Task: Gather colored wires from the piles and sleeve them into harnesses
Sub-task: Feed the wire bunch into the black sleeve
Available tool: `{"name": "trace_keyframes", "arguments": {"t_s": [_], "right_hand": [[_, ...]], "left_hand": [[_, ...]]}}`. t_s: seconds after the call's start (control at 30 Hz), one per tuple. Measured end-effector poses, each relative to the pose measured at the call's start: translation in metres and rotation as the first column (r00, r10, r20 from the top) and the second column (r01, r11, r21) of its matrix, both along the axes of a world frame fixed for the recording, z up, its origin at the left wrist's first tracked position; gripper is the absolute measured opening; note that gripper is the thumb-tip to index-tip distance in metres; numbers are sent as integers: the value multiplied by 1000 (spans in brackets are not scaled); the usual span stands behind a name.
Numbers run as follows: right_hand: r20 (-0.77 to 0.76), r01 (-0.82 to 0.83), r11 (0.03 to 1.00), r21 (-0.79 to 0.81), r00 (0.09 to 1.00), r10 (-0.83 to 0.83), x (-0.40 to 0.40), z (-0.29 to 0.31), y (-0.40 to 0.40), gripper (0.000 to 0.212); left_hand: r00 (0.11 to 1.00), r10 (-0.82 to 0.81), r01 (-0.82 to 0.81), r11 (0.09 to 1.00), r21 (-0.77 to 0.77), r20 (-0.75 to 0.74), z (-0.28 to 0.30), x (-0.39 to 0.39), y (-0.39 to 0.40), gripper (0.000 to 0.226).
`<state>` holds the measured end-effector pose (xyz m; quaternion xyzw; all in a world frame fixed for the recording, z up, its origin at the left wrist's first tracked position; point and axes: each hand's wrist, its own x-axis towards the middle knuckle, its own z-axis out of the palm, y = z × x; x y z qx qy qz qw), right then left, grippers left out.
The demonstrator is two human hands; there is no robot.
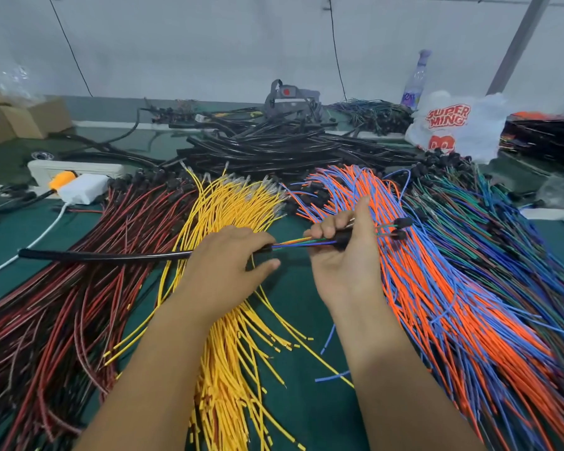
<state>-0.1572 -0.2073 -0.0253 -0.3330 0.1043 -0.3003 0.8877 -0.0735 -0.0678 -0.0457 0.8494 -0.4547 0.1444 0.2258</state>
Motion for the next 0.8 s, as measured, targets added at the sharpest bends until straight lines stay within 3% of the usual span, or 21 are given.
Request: {"name": "trace_keyframes", "arguments": {"t_s": [0.13, 0.4, 0.47, 0.6, 0.67, 0.8], "right_hand": [[-75, 49, 993, -112, 996, -57, 4, -1, 1, 37], [-137, -34, 975, -219, 991, 4, 17, -16, 16, 40], [-106, -59, 983, -172, 994, 41, 14, -14, 14, 37], [91, -120, 990, 79, 989, 113, 8, -5, 10, 43], [89, -104, 995, -9, 991, 105, 8, -4, 9, 39], [-54, -122, 954, -274, 992, 111, 12, -7, 20, 27]], "left_hand": [[997, 57, -57, 998, -3, 55, 1, -2, -3, 41], [992, 88, -82, 994, -70, 88, 4, -7, -7, 58], [990, 106, -97, 991, -95, 98, 3, -7, -9, 54], [975, 184, -166, 976, -144, 124, 2, -5, -9, 47], [969, 203, -188, 975, -120, 137, 1, -7, -9, 46], [978, 183, -173, 979, -103, 96, -1, -11, -10, 51]]}}
